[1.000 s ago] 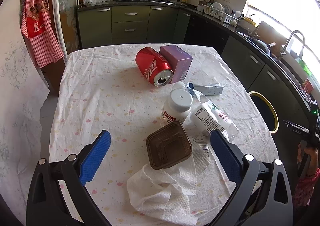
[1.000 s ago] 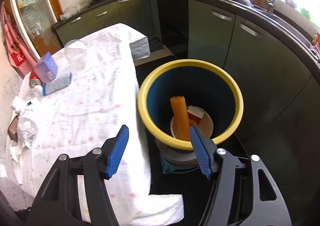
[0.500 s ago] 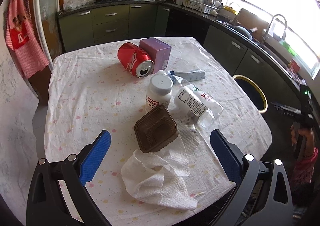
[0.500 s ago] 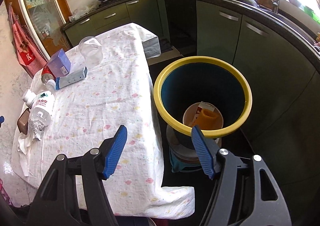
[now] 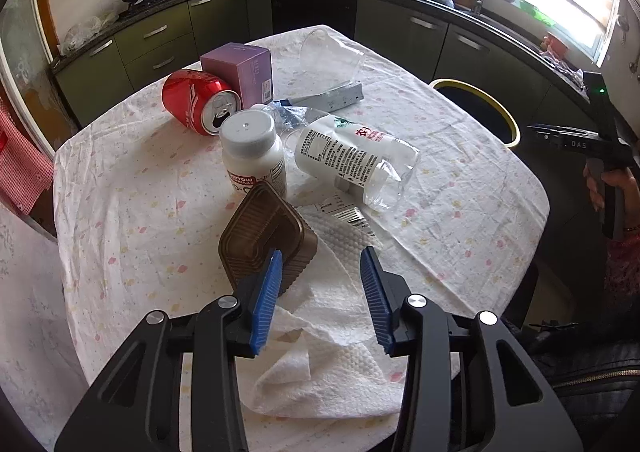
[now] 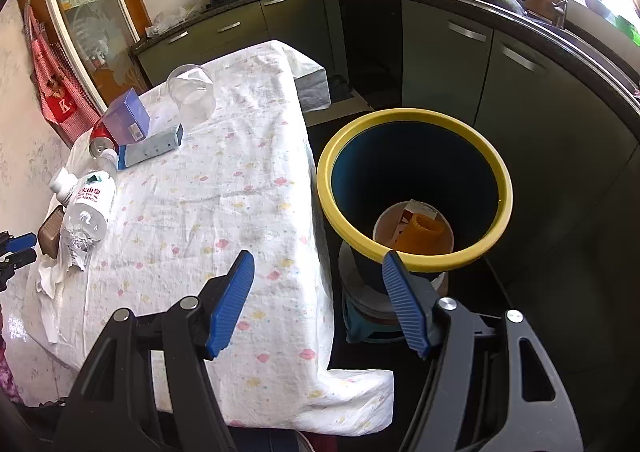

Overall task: Collect trash
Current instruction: 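Grasp the brown plastic tray with the left tool, then carry the brown tray with the left tool into the bin and release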

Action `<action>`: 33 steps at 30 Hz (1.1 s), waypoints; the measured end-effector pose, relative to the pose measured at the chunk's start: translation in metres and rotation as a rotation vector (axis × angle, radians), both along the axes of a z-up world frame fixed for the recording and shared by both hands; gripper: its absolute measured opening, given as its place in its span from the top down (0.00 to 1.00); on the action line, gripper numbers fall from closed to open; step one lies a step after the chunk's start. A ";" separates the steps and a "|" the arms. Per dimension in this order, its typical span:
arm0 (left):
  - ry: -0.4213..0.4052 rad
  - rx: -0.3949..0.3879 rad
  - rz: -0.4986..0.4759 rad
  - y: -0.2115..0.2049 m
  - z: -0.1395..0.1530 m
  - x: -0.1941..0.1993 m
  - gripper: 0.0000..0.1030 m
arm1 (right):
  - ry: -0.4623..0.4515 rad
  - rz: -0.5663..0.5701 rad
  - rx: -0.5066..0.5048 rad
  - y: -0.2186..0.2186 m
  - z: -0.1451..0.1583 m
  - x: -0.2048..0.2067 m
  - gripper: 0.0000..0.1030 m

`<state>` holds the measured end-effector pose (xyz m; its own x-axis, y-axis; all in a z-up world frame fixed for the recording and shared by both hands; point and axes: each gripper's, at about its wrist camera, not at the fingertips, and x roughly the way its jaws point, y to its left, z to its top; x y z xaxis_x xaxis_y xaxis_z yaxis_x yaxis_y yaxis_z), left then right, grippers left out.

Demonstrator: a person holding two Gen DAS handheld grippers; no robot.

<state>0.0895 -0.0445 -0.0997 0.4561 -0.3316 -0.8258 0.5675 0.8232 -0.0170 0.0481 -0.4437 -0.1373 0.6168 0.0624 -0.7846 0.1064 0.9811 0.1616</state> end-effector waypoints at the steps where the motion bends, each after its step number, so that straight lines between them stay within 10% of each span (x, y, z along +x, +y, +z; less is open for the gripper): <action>1: 0.000 0.002 -0.004 0.000 -0.002 0.003 0.60 | 0.002 0.001 0.001 0.000 -0.001 0.001 0.38; 7: 0.011 -0.001 -0.011 0.010 -0.009 0.019 0.65 | 0.021 0.013 -0.002 0.004 -0.005 0.008 0.38; 14: 0.074 -0.026 -0.029 0.015 -0.020 0.026 0.94 | 0.018 0.015 0.000 0.007 -0.003 0.011 0.38; 25: -0.049 -0.054 0.027 0.024 0.027 0.011 0.95 | -0.006 0.042 -0.004 0.018 0.008 0.012 0.38; 33: -0.143 -0.081 -0.104 -0.034 0.085 0.002 0.95 | -0.050 -0.008 0.003 -0.004 0.017 -0.005 0.38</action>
